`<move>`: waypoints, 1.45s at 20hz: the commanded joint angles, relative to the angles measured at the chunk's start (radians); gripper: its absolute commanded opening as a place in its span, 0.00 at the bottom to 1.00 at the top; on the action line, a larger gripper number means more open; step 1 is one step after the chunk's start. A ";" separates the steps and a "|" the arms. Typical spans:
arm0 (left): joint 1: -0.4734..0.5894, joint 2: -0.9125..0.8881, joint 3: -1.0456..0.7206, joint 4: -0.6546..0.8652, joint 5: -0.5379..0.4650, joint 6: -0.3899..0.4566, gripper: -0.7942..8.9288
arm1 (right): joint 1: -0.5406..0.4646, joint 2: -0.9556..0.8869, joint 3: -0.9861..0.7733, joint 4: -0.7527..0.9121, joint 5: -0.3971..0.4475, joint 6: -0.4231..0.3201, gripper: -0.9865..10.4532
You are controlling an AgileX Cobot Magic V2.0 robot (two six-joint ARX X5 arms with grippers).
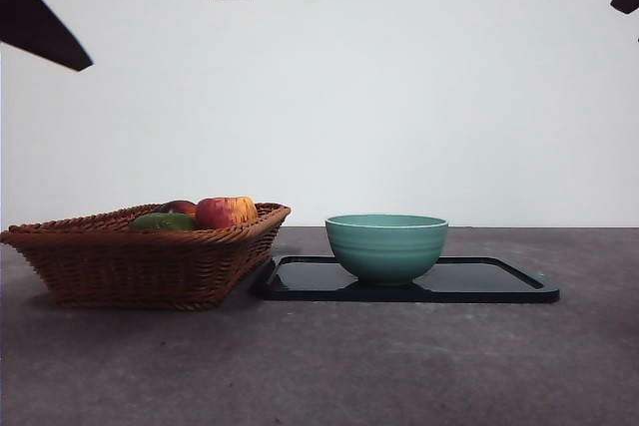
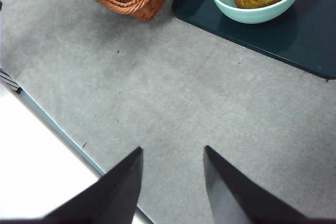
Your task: Pick up the wifruite, put it on the bowl, pick up the plate, put it on desk
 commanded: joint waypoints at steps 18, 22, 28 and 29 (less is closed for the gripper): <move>-0.058 0.888 0.781 0.156 -0.089 0.200 0.41 | 0.006 0.005 0.004 0.009 -0.003 -0.010 0.25; -0.066 1.020 0.811 0.246 -0.111 0.247 0.41 | 0.006 0.005 0.004 0.008 -0.002 -0.010 0.25; -0.082 1.151 0.811 0.349 -0.121 0.319 0.41 | 0.006 0.005 0.004 0.004 -0.003 -0.010 0.25; -0.086 1.164 0.811 0.356 -0.141 0.333 0.41 | 0.006 0.005 0.004 0.003 -0.003 -0.010 0.25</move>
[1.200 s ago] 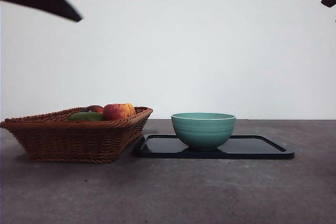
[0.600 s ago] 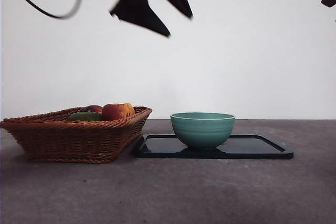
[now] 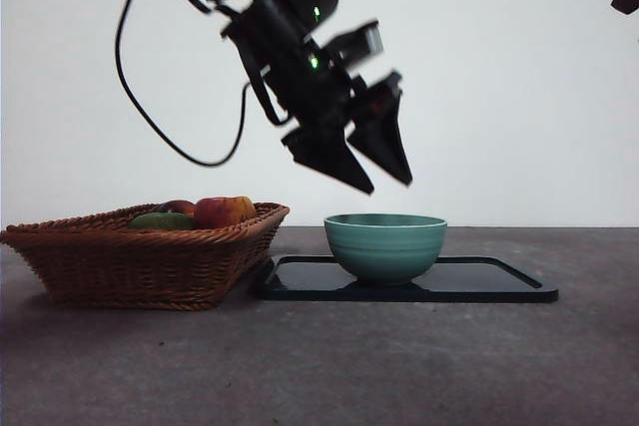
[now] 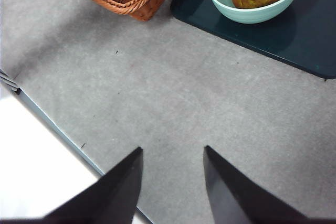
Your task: Pick up the wifruite, put it on the bowl, pick up the plate, put it on desk
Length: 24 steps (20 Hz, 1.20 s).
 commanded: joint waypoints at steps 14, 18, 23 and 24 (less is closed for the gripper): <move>-0.036 0.126 0.027 0.046 -0.059 0.153 0.41 | 0.006 0.005 0.004 -0.010 -0.003 -0.010 0.25; -0.037 0.126 0.027 0.045 -0.062 0.154 0.36 | 0.006 0.005 0.004 -0.010 -0.003 -0.010 0.25; -0.037 0.126 0.027 0.037 -0.062 0.154 0.24 | 0.006 0.005 0.004 -0.010 -0.003 -0.010 0.25; -0.037 0.126 0.027 0.037 -0.062 0.153 0.21 | 0.006 0.005 0.004 -0.010 -0.003 -0.010 0.25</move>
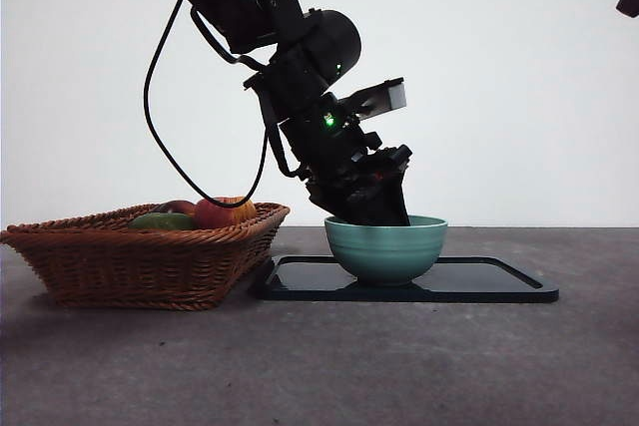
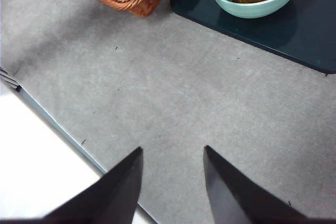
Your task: Pick up the wifruite, put it on the bowl, pick up the plate, put it on desk
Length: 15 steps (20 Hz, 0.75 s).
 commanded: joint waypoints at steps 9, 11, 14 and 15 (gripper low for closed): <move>0.008 0.009 0.058 -0.005 -0.001 -0.091 0.20 | 0.006 0.005 0.004 0.004 -0.002 -0.013 0.25; 0.016 -0.025 0.075 -0.007 -0.001 -0.110 0.20 | 0.006 0.005 0.004 0.004 -0.002 -0.016 0.25; 0.026 -0.113 0.077 -0.013 -0.001 -0.156 0.20 | 0.006 0.005 0.004 0.005 -0.002 -0.020 0.25; 0.029 -0.155 0.077 -0.025 -0.001 -0.176 0.20 | 0.006 0.005 0.004 0.005 -0.002 -0.020 0.25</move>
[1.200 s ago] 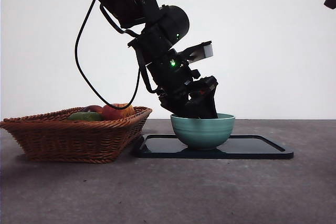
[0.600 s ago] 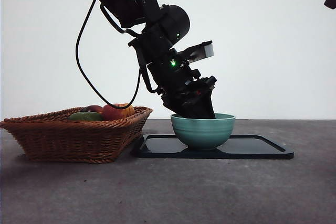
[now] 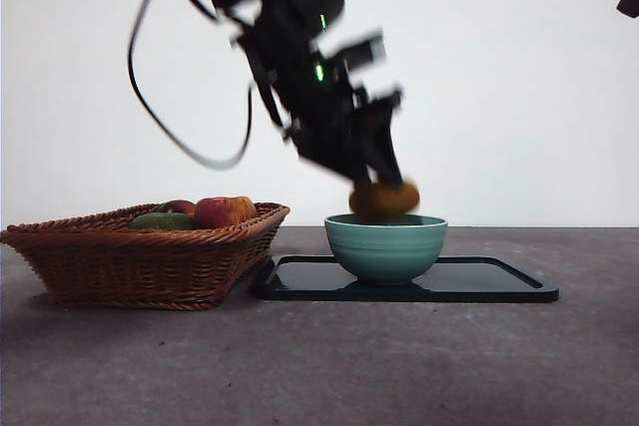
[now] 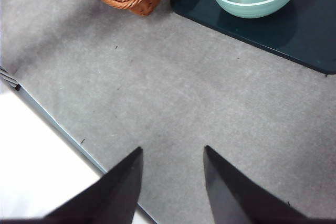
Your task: Pick up the wifruite, put it on the bowl, pick up the plate, put it on desk
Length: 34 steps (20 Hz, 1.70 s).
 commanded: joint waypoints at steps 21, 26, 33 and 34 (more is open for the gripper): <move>0.113 -0.782 -0.209 -0.375 -0.367 -0.433 0.21 | 0.006 0.005 0.004 0.019 -0.003 -0.038 0.25; 0.133 -0.781 -0.499 -0.101 -0.424 -0.520 0.21 | 0.006 0.005 0.004 0.017 -0.003 -0.038 0.25; 0.162 -0.682 -0.708 0.096 -0.468 -0.556 0.21 | 0.006 0.006 0.004 0.021 -0.002 -0.037 0.25; 0.162 -0.651 -0.708 0.098 -0.468 -0.557 0.21 | 0.006 0.006 0.004 0.021 -0.002 -0.038 0.25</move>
